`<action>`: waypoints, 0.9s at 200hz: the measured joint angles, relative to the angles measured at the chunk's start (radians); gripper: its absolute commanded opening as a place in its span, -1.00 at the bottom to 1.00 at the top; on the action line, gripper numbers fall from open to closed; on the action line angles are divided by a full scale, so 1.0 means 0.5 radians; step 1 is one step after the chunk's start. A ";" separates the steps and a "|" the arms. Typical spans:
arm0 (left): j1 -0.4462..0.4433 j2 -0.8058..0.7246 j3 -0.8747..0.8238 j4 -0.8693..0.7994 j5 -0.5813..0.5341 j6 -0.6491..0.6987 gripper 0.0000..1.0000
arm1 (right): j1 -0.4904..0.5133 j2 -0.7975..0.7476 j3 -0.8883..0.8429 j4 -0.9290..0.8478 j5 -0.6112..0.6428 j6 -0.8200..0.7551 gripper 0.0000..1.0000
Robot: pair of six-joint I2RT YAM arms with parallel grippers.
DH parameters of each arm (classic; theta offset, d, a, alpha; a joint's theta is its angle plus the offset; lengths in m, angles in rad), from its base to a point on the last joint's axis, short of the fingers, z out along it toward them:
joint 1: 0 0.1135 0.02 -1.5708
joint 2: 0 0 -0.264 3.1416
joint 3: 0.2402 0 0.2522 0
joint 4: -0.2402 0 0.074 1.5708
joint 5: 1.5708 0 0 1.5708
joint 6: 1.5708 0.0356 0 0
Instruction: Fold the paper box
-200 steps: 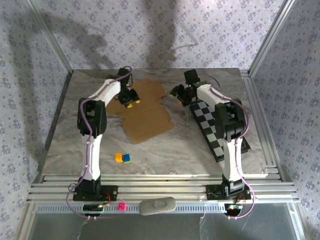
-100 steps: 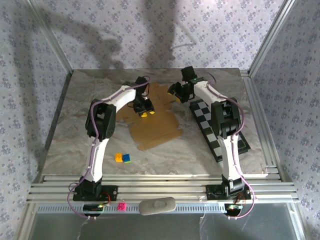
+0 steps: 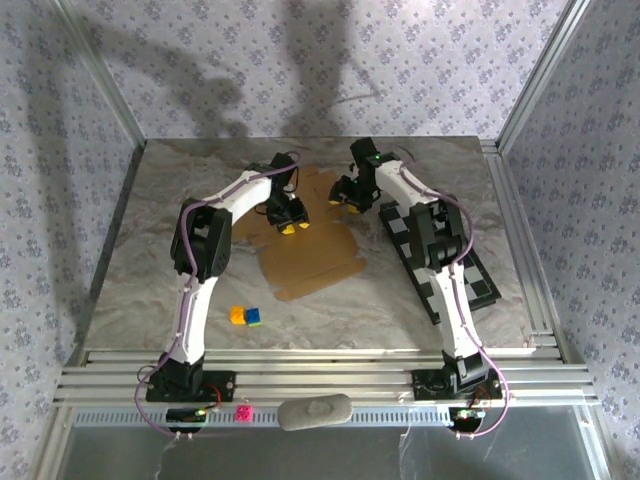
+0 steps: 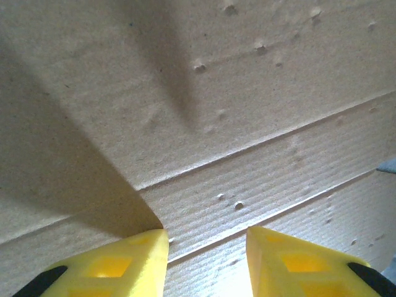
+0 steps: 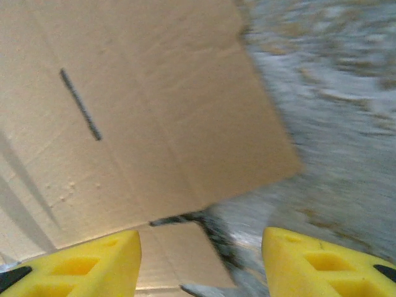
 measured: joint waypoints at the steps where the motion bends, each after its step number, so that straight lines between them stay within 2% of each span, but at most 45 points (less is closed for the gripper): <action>1: 0.000 0.000 0.000 0.000 0.000 0.000 -0.23 | 0.004 0.007 0.011 -0.004 -0.002 -0.001 0.09; 33: 0.000 0.001 0.004 -0.004 0.000 0.001 -0.23 | 0.054 0.063 0.130 -0.085 0.009 -0.053 0.04; 180: 0.009 0.001 0.010 -0.061 0.000 0.014 -0.23 | 0.072 0.018 0.072 -0.147 -0.016 -0.177 -0.05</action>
